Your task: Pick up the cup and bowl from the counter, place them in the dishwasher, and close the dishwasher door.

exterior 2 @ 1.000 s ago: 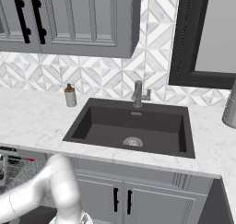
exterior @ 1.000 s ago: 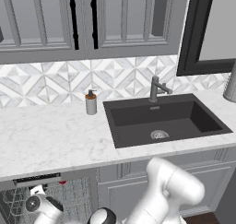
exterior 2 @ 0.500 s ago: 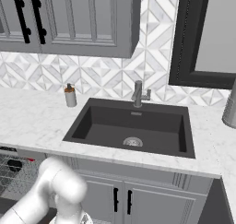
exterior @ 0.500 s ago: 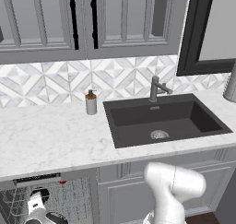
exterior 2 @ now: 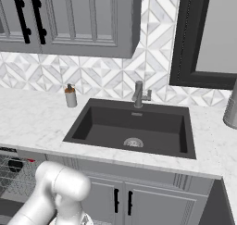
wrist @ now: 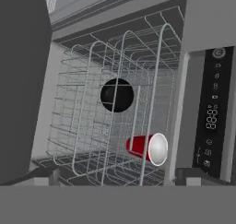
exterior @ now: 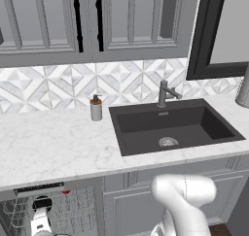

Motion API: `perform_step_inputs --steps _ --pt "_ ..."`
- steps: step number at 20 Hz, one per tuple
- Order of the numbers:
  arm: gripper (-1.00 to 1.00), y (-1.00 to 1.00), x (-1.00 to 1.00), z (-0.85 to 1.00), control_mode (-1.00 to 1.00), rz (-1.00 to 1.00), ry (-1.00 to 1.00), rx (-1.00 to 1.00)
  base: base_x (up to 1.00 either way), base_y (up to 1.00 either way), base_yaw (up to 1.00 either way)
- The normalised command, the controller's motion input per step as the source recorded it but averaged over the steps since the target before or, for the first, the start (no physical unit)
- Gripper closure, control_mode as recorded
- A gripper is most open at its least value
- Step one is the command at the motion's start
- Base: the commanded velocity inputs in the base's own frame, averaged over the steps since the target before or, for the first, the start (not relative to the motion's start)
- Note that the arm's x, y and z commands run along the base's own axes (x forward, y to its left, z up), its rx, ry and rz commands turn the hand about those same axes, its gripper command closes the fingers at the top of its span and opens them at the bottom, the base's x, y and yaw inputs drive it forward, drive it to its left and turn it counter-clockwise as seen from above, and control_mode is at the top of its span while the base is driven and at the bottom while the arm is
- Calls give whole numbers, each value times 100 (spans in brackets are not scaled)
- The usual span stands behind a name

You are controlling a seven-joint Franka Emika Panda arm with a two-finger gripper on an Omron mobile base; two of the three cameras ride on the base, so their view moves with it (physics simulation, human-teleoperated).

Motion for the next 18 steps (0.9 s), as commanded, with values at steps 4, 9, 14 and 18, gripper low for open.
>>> perform_step_inputs --steps 4,9,14,18 --pt "-100 -1 -16 56 -100 -15 0 0 0 0 0" --pt "-100 7 -44 -6 -100 -18 -1 -3 0 0 0" --pt "-100 4 -57 -1 -100 -2 -2 -1 0 0 0" --pt "-100 0 -52 -28 -100 0 -6 0 0 0 0"
